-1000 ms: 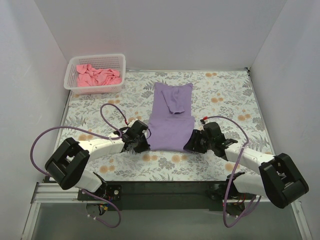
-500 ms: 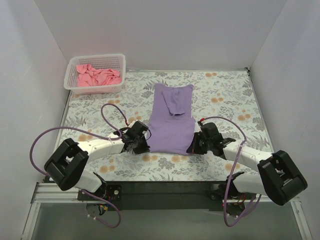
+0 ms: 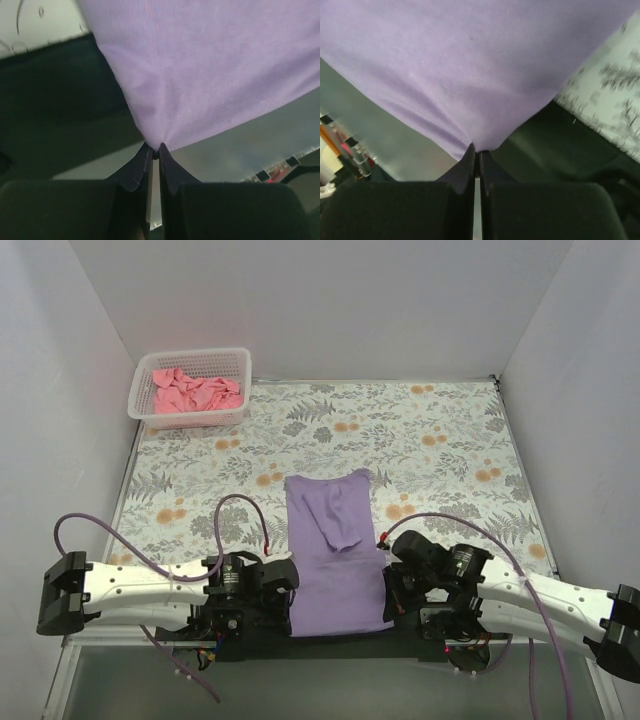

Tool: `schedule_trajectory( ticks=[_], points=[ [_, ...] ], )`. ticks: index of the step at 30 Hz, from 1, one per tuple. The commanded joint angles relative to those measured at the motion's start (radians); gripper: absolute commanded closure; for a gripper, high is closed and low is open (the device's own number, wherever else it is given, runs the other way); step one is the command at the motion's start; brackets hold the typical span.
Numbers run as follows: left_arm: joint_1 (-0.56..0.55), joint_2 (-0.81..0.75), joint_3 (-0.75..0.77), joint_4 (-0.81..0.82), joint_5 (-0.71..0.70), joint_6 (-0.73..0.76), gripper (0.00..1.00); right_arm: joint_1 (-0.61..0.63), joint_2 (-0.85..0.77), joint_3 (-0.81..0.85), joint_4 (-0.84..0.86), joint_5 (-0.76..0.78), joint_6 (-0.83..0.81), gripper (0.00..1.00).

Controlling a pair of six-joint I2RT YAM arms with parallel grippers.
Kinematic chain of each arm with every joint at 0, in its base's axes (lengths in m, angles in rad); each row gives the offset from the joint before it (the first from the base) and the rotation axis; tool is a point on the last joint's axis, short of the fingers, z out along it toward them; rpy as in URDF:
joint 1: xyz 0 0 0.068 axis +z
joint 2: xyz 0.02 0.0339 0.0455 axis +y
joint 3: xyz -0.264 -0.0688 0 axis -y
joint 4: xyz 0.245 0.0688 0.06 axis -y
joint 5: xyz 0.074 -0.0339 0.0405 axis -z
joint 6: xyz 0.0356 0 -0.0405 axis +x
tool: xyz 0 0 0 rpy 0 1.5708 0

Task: Fold and stack the t-shirts
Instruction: Fold the tshirt

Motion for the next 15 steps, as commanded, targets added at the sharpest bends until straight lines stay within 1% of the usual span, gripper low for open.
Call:
schedule_trajectory(
  ticks=[1, 2, 3, 4, 5, 6, 7, 8, 9, 10, 11, 12, 13, 14, 15],
  points=[
    [-0.037, -0.045, 0.065, -0.195, 0.007, -0.223, 1.0, 0.026, -0.046, 0.112, -0.215, 0.013, 0.072, 0.99],
    [-0.032, -0.034, 0.106, -0.212, -0.033, -0.203, 1.0, 0.024, -0.032, 0.148, -0.224, 0.063, 0.052, 0.99],
    [0.009, -0.022, 0.142, -0.222, -0.071, -0.171, 1.0, 0.02, -0.009, 0.183, -0.242, 0.095, 0.006, 0.99],
    [0.05, -0.008, 0.209, -0.23, -0.111, -0.132, 1.0, 0.001, 0.052, 0.267, -0.259, 0.126, -0.022, 0.99],
    [0.104, 0.005, 0.234, -0.226, -0.112, -0.025, 1.0, -0.01, 0.084, 0.304, -0.273, 0.185, -0.049, 0.99],
    [0.214, 0.027, 0.251, -0.207, -0.109, 0.022, 1.0, -0.02, 0.139, 0.347, -0.288, 0.215, -0.106, 0.99],
    [0.265, 0.033, 0.29, -0.197, -0.118, 0.063, 1.0, -0.052, 0.164, 0.381, -0.29, 0.236, -0.132, 0.99],
    [0.311, 0.041, 0.307, -0.184, -0.125, 0.143, 1.0, -0.075, 0.187, 0.451, -0.291, 0.253, -0.16, 0.99],
    [0.381, 0.058, 0.329, -0.174, -0.136, 0.172, 1.0, -0.098, 0.207, 0.484, -0.29, 0.254, -0.195, 0.99],
    [0.412, 0.074, 0.37, -0.164, -0.145, 0.204, 1.0, -0.146, 0.245, 0.513, -0.29, 0.251, -0.248, 0.99],
    [0.44, 0.088, 0.398, -0.163, -0.147, 0.232, 1.0, -0.172, 0.262, 0.58, -0.29, 0.247, -0.282, 0.99],
    [0.475, 0.101, 0.418, -0.16, -0.155, 0.278, 1.0, -0.198, 0.279, 0.61, -0.29, 0.244, -0.31, 0.99],
    [0.491, 0.123, 0.435, -0.146, -0.161, 0.298, 1.0, -0.253, 0.311, 0.646, -0.291, 0.228, -0.363, 0.99],
    [0.507, 0.133, 0.47, -0.141, -0.17, 0.317, 1.0, -0.278, 0.328, 0.677, -0.292, 0.214, -0.388, 0.99],
    [0.547, 0.145, 0.485, -0.129, -0.17, 0.353, 1.0, -0.304, 0.36, 0.737, -0.292, 0.2, -0.407, 0.99]
  ],
)
